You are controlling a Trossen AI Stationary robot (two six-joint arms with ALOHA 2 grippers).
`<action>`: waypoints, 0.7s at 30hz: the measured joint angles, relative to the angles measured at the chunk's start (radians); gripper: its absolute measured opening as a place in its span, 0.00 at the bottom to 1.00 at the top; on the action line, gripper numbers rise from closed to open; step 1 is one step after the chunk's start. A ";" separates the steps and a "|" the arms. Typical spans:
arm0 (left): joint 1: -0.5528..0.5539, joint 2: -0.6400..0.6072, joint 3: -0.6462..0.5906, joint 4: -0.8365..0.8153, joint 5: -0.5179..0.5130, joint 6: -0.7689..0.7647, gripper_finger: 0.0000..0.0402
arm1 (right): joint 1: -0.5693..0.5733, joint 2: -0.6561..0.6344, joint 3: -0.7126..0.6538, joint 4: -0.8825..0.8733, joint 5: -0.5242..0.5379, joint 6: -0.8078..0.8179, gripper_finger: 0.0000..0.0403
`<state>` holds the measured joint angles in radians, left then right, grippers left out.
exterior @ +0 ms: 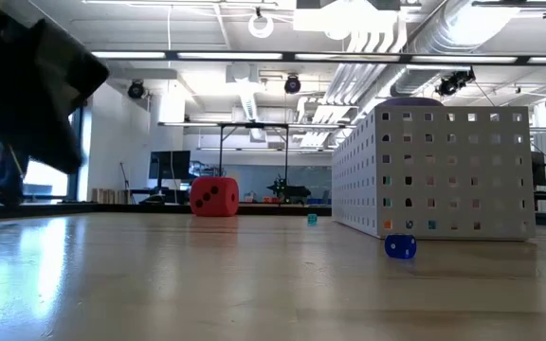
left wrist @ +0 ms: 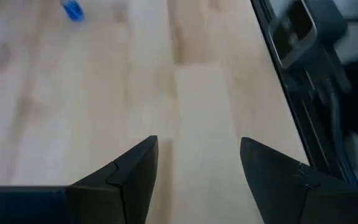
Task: Pick & Place Dice
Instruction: Put the red die into the white bin
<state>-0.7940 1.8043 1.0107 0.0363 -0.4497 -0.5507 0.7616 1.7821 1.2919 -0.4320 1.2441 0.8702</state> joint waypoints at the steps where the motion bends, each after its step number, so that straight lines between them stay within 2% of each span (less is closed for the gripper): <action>1: 0.000 -0.001 0.000 -0.013 0.025 -0.003 0.55 | 0.012 0.002 -0.001 0.051 0.000 -0.049 0.28; 5: 0.000 -0.002 0.000 -0.018 0.039 -0.061 0.55 | 0.052 0.002 -0.001 0.235 -0.017 -0.209 0.28; 9: 0.014 -0.002 0.000 -0.011 0.036 -0.099 0.55 | 0.078 0.002 -0.001 0.350 -0.038 -0.271 0.28; 21: 0.047 -0.002 0.000 -0.014 0.026 -0.052 0.55 | 0.081 0.002 -0.001 0.368 -0.043 -0.302 0.28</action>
<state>-0.7473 1.8027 1.0107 0.0227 -0.4236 -0.6026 0.8429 1.7836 1.2911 -0.0639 1.2013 0.5681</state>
